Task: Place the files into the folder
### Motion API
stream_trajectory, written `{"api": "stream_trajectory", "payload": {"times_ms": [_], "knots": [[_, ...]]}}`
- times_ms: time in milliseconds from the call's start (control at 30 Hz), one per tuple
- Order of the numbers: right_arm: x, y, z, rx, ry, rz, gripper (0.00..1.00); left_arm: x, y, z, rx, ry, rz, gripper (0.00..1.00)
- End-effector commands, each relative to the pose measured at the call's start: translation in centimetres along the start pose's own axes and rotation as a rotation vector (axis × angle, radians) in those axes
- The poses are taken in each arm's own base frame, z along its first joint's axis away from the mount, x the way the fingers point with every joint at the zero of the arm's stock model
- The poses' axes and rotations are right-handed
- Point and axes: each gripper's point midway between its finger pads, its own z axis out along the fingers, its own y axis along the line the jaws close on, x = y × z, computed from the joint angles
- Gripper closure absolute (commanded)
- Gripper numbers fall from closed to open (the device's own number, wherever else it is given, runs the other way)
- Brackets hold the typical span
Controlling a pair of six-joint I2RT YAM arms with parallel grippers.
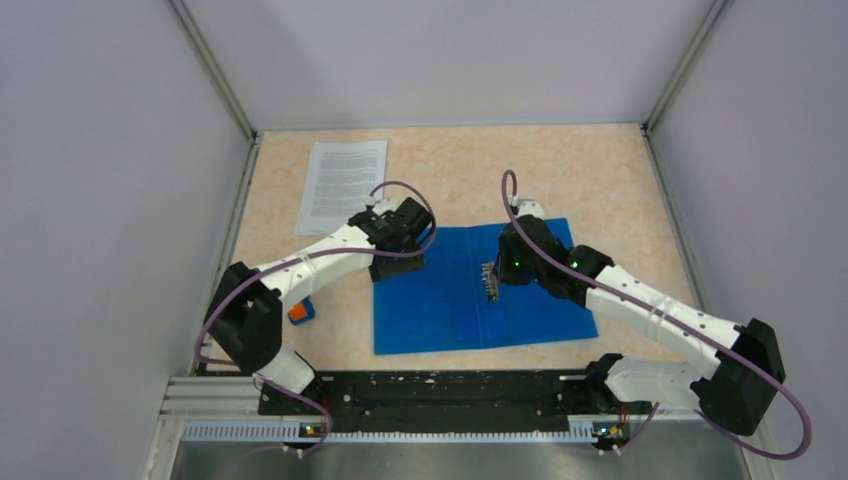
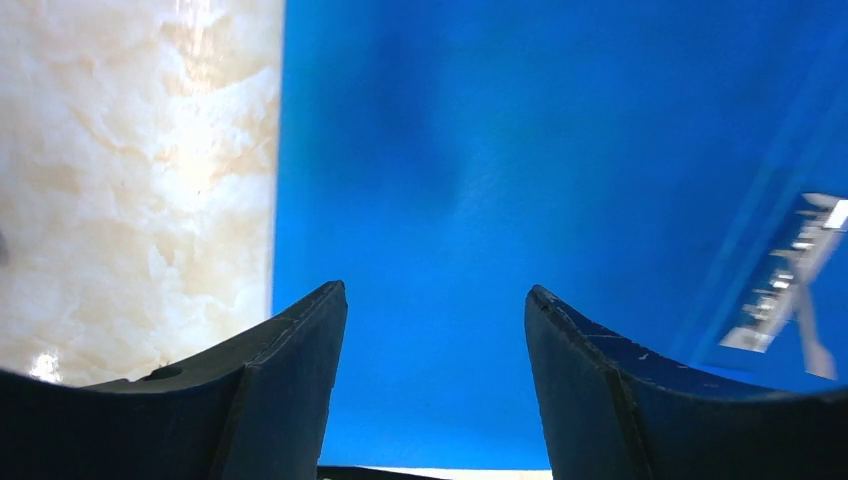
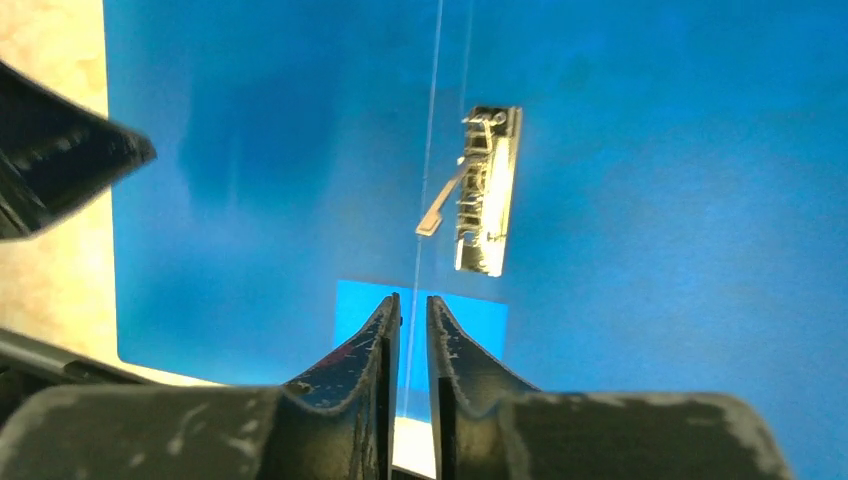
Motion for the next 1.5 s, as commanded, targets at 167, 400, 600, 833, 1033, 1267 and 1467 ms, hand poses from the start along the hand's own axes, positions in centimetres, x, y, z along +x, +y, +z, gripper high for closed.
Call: {"api": "stream_trajectory", "payload": {"times_ms": [167, 400, 600, 833, 1033, 1267, 1467], "knots": [[4.6, 0.6, 1.4, -0.160, 0.057, 0.032, 0.92, -5.1, -1.3, -4.9, 0.079, -0.120, 0.013, 0.26], [6.1, 2.4, 3.2, -0.314, 0.081, 0.060, 0.92, -6.9, -1.4, -5.6, 0.097, -0.145, 0.001, 0.26], [4.3, 0.9, 5.9, -0.348, 0.087, 0.131, 0.92, -7.9, -1.3, -6.3, 0.117, -0.162, -0.021, 0.26], [1.9, 1.5, 8.1, -0.420, 0.116, 0.153, 0.92, -9.0, -1.1, -6.8, 0.122, -0.191, -0.033, 0.26], [0.7, 1.9, 9.1, -0.416, 0.115, 0.188, 0.91, -9.5, -0.8, -6.6, 0.119, -0.189, -0.048, 0.26], [0.0, 0.5, 11.0, -0.345, 0.123, 0.271, 0.91, -9.9, -0.9, -6.4, 0.127, -0.189, -0.047, 0.25], [-0.9, -0.1, 12.5, -0.285, 0.115, 0.284, 0.89, -10.8, -1.2, -6.5, 0.152, -0.199, -0.045, 0.22]]}}
